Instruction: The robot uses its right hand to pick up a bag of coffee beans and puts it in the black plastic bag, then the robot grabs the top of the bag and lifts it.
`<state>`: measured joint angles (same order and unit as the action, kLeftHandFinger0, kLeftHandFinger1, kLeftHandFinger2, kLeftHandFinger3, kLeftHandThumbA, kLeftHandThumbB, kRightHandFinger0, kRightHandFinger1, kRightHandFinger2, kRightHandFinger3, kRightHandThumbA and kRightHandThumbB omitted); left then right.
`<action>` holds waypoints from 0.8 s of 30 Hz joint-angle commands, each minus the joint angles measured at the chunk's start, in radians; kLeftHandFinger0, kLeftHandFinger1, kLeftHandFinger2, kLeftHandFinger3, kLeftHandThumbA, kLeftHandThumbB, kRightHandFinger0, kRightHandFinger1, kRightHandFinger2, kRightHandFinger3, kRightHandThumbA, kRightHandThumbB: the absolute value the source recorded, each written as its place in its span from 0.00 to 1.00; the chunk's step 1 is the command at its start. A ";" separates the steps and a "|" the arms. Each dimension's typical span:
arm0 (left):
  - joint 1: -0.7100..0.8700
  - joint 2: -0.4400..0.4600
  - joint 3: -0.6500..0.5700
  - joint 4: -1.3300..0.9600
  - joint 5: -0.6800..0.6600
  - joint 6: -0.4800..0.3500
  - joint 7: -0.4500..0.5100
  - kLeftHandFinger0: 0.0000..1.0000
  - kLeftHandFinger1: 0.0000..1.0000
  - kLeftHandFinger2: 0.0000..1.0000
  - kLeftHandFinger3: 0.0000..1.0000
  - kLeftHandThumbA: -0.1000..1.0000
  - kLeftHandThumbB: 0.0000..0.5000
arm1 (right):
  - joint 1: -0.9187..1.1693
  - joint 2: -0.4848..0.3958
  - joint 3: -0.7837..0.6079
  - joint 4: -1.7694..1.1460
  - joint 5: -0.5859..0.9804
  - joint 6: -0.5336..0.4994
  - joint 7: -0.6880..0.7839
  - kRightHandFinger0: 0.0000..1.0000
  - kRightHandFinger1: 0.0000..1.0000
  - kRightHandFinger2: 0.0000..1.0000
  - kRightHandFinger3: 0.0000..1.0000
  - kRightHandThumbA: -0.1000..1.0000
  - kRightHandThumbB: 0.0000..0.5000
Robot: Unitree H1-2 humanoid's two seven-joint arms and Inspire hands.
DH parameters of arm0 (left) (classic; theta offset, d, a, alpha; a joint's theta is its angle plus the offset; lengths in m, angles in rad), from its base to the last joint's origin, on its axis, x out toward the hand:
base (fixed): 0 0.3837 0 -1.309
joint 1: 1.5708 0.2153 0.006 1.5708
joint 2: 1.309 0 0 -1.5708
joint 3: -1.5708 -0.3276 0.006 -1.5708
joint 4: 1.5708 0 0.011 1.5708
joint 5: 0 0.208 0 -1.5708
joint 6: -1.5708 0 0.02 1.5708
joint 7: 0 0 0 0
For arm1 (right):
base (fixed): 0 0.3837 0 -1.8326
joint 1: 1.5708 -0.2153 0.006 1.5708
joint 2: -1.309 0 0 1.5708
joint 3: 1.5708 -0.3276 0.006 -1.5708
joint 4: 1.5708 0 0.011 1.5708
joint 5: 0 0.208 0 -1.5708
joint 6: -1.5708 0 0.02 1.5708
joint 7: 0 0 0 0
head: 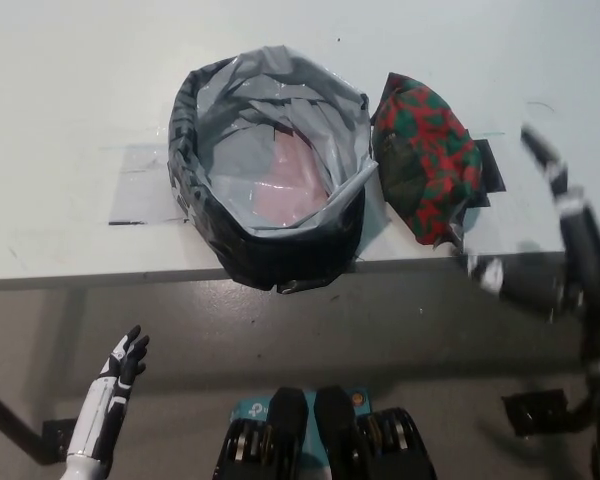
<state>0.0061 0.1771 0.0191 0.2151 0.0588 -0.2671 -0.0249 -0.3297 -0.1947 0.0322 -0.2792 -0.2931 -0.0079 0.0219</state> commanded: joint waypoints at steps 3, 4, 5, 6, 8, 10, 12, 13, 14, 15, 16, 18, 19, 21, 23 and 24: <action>-0.012 0.014 0.012 -0.021 0.019 -0.101 0.018 1.00 1.00 1.00 1.00 1.00 0.45 | -0.549 -0.136 0.010 0.162 -0.152 0.423 0.130 1.00 1.00 1.00 1.00 0.95 0.85; -0.012 0.013 0.012 -0.020 0.019 -0.100 0.018 1.00 1.00 1.00 1.00 1.00 0.46 | -0.575 -0.138 0.016 0.198 -0.148 0.433 0.133 1.00 1.00 1.00 1.00 0.94 0.86; -0.010 0.011 0.011 -0.022 0.017 -0.095 0.018 1.00 1.00 1.00 1.00 1.00 0.46 | -0.636 -0.137 0.025 0.287 -0.124 0.456 0.141 1.00 1.00 1.00 1.00 0.93 0.86; -0.009 0.011 0.010 -0.021 0.020 -0.100 0.019 1.00 1.00 1.00 1.00 1.00 0.46 | -0.665 -0.141 0.036 0.332 -0.130 0.463 0.145 1.00 1.00 1.00 1.00 0.94 0.88; -0.006 0.009 0.009 -0.021 0.019 -0.105 0.017 1.00 1.00 1.00 1.00 1.00 0.47 | -0.731 -0.128 0.040 0.467 -0.100 0.463 0.139 1.00 1.00 1.00 1.00 0.93 0.91; -0.006 0.007 0.009 -0.022 0.011 -0.102 0.014 1.00 1.00 1.00 1.00 1.00 0.45 | -0.768 -0.116 0.034 0.556 -0.075 0.462 0.128 1.00 1.00 1.00 1.00 0.92 0.91; -0.001 0.004 0.007 -0.024 0.012 -0.101 0.014 1.00 1.00 1.00 1.00 1.00 0.45 | -0.809 -0.107 0.036 0.657 -0.061 0.460 0.124 1.00 1.00 1.00 1.00 0.92 0.93; 0.000 0.004 0.007 -0.026 0.014 -0.099 0.014 1.00 1.00 1.00 1.00 1.00 0.45 | -0.825 -0.104 0.038 0.695 -0.059 0.461 0.122 1.00 1.00 1.00 1.00 0.92 0.93; 0.001 0.004 0.005 -0.029 0.012 -0.096 0.011 1.00 1.00 1.00 1.00 1.00 0.46 | -0.858 -0.097 0.046 0.784 -0.060 0.449 0.111 1.00 1.00 1.00 1.00 0.91 0.92; 0.000 0.006 0.005 -0.028 0.013 -0.097 0.011 1.00 1.00 1.00 1.00 1.00 0.47 | -0.871 -0.094 0.050 0.828 -0.060 0.441 0.106 1.00 1.00 1.00 1.00 0.91 0.91; 0.000 0.006 0.004 -0.028 0.010 -0.100 0.008 1.00 1.00 1.00 1.00 1.00 0.46 | -0.883 -0.090 0.053 0.871 -0.055 0.437 0.104 1.00 1.00 1.00 1.00 0.91 0.92; -0.002 0.004 0.003 -0.030 0.012 -0.097 0.009 1.00 1.00 1.00 1.00 1.00 0.47 | -0.902 -0.081 0.056 0.948 -0.044 0.441 0.102 1.00 1.00 1.00 1.00 0.92 0.92; -0.001 0.003 0.003 -0.030 0.013 -0.097 0.010 1.00 1.00 1.00 1.00 1.00 0.47 | -0.906 -0.079 0.056 0.964 -0.041 0.441 0.100 1.00 1.00 1.00 1.00 0.92 0.92; -0.001 0.004 0.003 -0.028 0.013 -0.100 0.010 1.00 1.00 1.00 1.00 1.00 0.48 | -0.943 -0.061 0.056 1.098 -0.023 0.420 0.095 1.00 1.00 1.00 1.00 0.91 0.91; 0.000 0.002 0.002 -0.030 0.012 -0.096 0.009 1.00 1.00 1.00 1.00 1.00 0.49 | -0.955 -0.055 0.052 1.149 -0.013 0.407 0.093 1.00 1.00 1.00 1.00 0.91 0.90; -0.002 0.001 0.002 -0.030 0.013 -0.098 0.010 1.00 1.00 1.00 1.00 1.00 0.49 | -0.971 -0.049 0.052 1.215 -0.008 0.388 0.086 1.00 1.00 1.00 1.00 0.91 0.95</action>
<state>0.0084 0.1761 0.0182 0.2178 0.0608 -0.2805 -0.0250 -1.1198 -0.2535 0.0832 0.7106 -0.3294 0.3333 0.0974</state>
